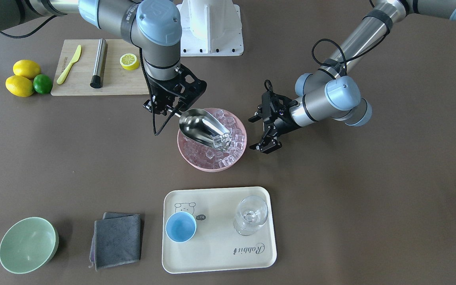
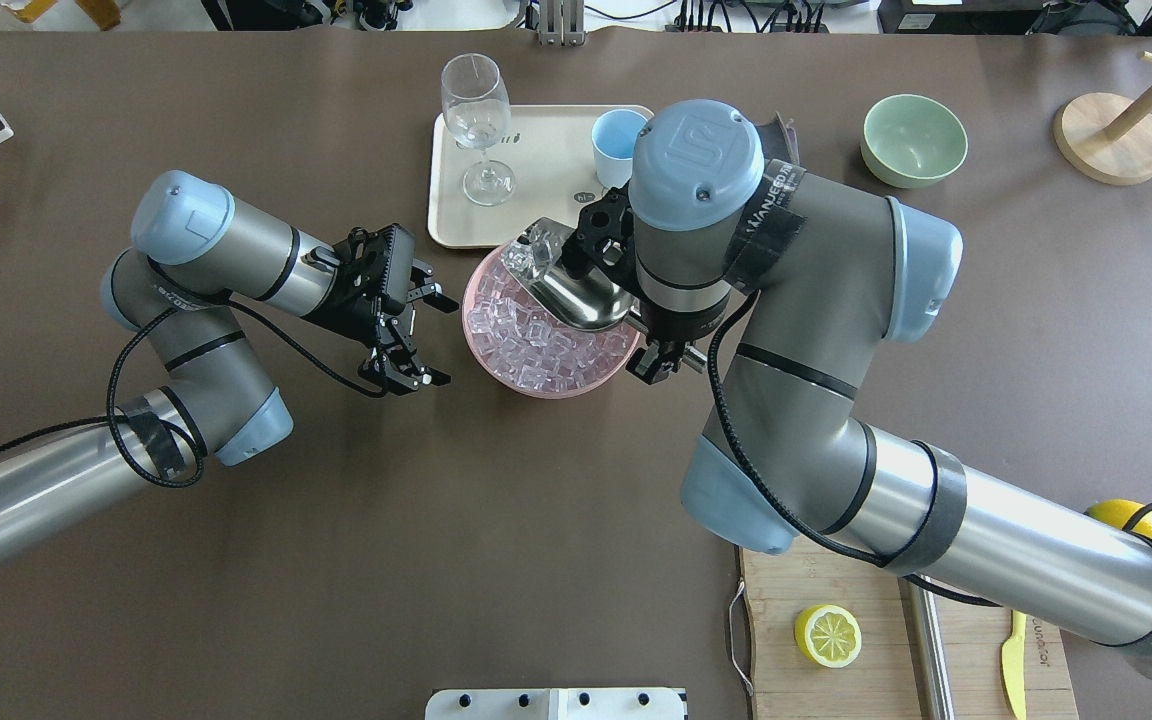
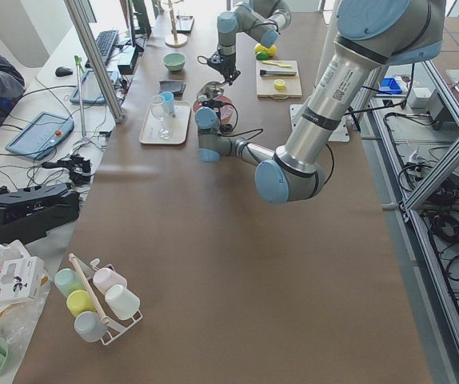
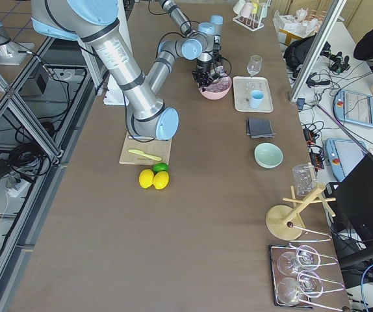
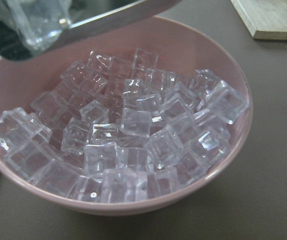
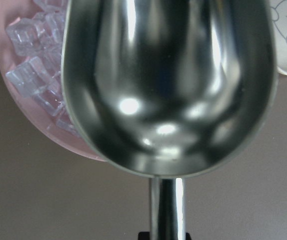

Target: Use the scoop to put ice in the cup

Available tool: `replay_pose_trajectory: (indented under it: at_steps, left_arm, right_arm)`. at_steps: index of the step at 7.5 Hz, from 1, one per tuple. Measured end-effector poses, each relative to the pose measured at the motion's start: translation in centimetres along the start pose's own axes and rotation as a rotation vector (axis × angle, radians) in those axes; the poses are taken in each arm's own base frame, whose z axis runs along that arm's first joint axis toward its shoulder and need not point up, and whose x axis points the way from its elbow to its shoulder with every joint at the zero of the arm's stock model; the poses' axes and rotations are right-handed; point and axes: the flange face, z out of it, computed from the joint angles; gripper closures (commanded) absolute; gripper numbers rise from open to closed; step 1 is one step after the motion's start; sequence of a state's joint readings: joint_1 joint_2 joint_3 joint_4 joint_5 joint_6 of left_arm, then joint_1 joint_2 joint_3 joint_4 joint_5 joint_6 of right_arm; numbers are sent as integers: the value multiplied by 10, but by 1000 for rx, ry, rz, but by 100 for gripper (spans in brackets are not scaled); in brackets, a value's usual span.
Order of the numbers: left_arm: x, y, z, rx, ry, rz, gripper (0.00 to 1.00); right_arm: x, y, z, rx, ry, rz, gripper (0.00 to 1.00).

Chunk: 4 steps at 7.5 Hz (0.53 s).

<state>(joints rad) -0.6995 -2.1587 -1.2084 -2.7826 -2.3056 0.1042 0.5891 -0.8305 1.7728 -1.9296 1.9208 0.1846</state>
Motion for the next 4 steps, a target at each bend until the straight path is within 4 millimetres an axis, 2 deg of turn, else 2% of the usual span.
replay_pose_trajectory:
  at_steps: [1, 3, 4]
  left_arm:
    - [0, 0, 0, 0, 0, 0, 3]
    - [1, 1, 0, -1, 1, -1, 3]
    - [1, 2, 0, -1, 1, -1, 3]
  right_arm:
    - [3, 12, -4, 56, 3, 1, 100]
    - [30, 37, -12, 186, 8, 60, 100]
    - [45, 43, -21, 258, 23, 105, 100]
